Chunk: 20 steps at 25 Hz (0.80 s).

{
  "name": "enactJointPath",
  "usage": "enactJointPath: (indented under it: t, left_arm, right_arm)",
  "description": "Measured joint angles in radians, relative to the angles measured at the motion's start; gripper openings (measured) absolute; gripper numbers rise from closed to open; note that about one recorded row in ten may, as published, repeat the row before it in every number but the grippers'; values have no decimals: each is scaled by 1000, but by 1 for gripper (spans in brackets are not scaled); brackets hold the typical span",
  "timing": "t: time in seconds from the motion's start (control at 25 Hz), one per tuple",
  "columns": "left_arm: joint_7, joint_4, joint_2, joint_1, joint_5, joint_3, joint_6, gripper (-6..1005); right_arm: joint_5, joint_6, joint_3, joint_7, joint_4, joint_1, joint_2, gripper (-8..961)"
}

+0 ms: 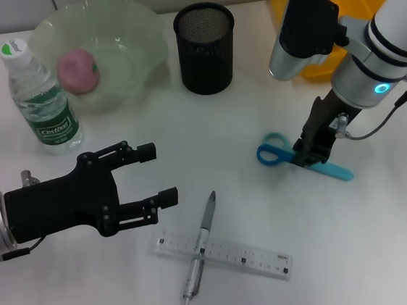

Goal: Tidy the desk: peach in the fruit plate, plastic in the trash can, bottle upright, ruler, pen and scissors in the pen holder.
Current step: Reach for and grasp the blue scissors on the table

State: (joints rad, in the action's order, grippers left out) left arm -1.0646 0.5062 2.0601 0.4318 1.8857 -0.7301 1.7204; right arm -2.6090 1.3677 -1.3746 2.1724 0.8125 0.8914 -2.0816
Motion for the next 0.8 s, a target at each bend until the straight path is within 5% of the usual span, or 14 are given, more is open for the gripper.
enactJointPath:
  t: [0.6, 0.8]
  left_arm:
    - [0, 0, -1, 2, -1, 10, 1, 810]
    - [0, 0, -2, 2, -1, 12, 1, 810]
  right_arm:
    - [-13, -12, -14, 16, 3, 7, -2, 462]
    - [-13, -22, -15, 15, -33, 22, -4, 458]
